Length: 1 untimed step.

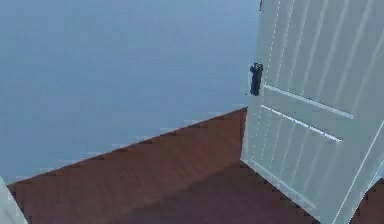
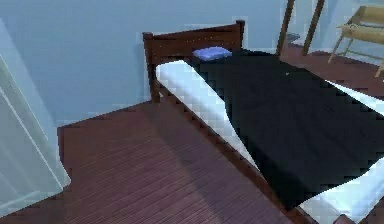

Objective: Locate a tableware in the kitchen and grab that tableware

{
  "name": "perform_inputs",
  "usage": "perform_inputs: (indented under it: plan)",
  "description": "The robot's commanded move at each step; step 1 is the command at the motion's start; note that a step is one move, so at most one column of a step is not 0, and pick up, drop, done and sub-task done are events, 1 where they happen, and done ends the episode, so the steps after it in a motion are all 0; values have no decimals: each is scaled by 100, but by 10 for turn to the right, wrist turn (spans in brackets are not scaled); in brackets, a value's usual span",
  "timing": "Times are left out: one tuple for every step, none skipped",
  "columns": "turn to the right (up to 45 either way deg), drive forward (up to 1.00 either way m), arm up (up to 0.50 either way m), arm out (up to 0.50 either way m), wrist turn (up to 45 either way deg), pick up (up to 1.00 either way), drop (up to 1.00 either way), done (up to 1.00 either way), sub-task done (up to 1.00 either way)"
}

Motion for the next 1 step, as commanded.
perform_inputs:
  plan:
    - [0,100,0,0,0,0,0,0,0]
